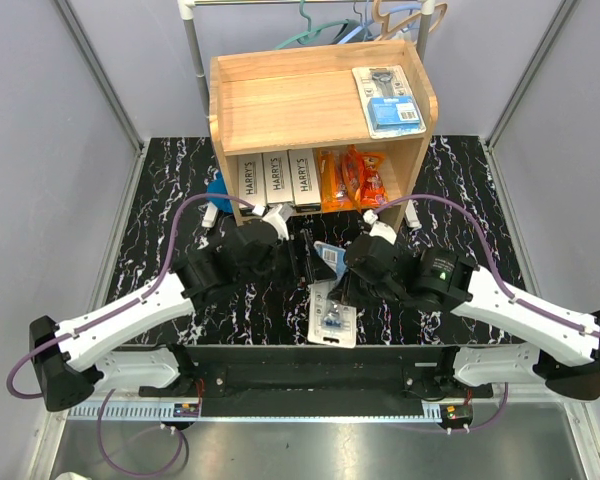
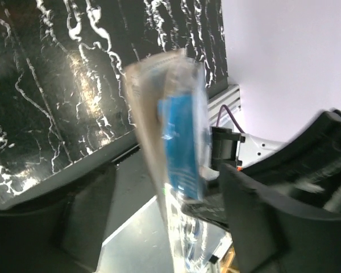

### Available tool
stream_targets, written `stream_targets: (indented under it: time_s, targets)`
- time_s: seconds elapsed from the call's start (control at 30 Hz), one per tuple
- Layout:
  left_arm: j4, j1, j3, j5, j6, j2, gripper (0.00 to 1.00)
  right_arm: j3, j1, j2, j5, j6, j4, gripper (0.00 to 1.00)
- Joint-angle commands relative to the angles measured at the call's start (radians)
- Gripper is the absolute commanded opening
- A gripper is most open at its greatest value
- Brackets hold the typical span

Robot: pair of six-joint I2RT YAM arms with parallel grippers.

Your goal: Place and organize the shaving razors onto the shelf

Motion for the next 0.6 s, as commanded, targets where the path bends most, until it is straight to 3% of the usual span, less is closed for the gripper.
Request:
stream_targets:
  time_s: [0.0, 0.13, 0.37, 0.4, 0.43, 0.57]
  targets:
    - [0.075, 0.018, -0.031, -0.017, -0.023, -0.043, 0.71, 0.053, 0.028, -0.019, 0.006, -0.004, 0.076, 0.0]
    - [0.081, 0.023, -0.045, -0.023, -0.024, -0.046, 0.64, 0.039, 0.062, -0.006, -0.002, 0.0, 0.122, 0.0]
    - [0.092, 0.038, -0.08, -0.033, -0.035, -0.087, 0.41, 0.024, 0.085, -0.009, -0.019, -0.029, 0.148, 0.0]
    - [0.093, 0.043, -0.081, -0.031, -0.035, -0.089, 0.36, 0.022, 0.086, -0.012, -0.019, -0.033, 0.15, 0.0]
    - [0.09, 0.044, -0.082, -0.028, -0.033, -0.093, 0.24, 0.013, 0.086, -0.027, -0.019, -0.032, 0.171, 0.0]
    - [0.093, 0.052, -0.088, -0.019, -0.033, -0.096, 0.07, -0.039, 0.085, -0.082, -0.002, -0.023, 0.214, 0.0]
